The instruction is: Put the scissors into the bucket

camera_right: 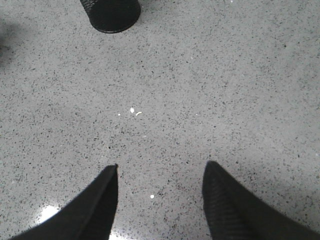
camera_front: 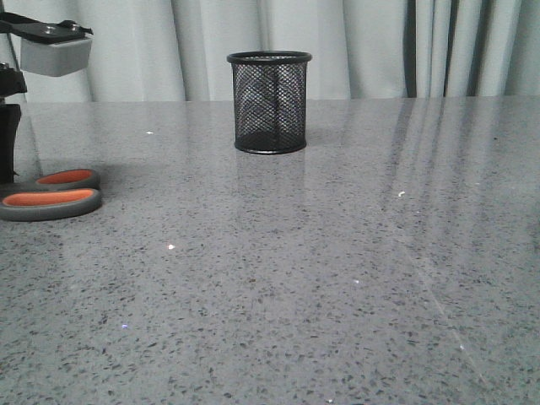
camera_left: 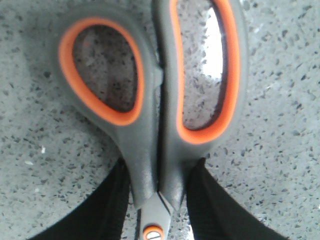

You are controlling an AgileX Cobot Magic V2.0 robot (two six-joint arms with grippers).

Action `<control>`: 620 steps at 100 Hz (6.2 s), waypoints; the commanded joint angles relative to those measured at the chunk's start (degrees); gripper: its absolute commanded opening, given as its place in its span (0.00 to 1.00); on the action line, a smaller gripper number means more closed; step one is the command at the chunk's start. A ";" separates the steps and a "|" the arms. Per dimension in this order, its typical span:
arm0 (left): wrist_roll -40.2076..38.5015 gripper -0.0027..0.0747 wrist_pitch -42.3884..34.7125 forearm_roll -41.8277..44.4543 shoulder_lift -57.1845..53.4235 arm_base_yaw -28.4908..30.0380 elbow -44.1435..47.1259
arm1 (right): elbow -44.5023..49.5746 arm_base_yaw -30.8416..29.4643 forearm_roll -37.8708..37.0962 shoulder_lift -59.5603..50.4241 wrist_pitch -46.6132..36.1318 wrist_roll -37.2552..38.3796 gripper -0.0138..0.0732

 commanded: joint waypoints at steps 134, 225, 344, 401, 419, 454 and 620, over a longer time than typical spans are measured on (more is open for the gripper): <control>-7.93 0.24 0.34 -43.75 -12.81 -3.52 -25.67 | -2.20 -0.02 60.06 7.36 -11.97 -37.45 0.56; -7.93 0.24 -9.27 -43.65 -12.71 -10.78 -25.67 | -14.65 -0.02 67.51 18.88 -6.10 -41.71 0.56; -10.81 0.24 -16.35 -40.12 -10.23 -15.75 -25.67 | -15.77 -0.02 68.22 19.27 -9.11 -41.71 0.56; -10.81 0.32 -18.17 -39.38 -10.23 -18.48 -25.67 | -15.77 -0.02 68.74 20.46 -8.81 -41.71 0.15; -10.81 0.61 -18.17 -39.48 -10.95 -17.94 -25.67 | -15.77 -0.02 68.74 20.46 -8.69 -41.71 0.07; -15.51 0.66 -12.01 -39.35 -18.26 -6.38 -25.67 | -16.16 -0.02 63.50 20.46 -17.44 -41.71 0.07; -16.64 0.55 0.69 -41.51 -22.07 4.98 -25.67 | -31.35 7.37 38.68 43.92 -25.58 -41.71 0.41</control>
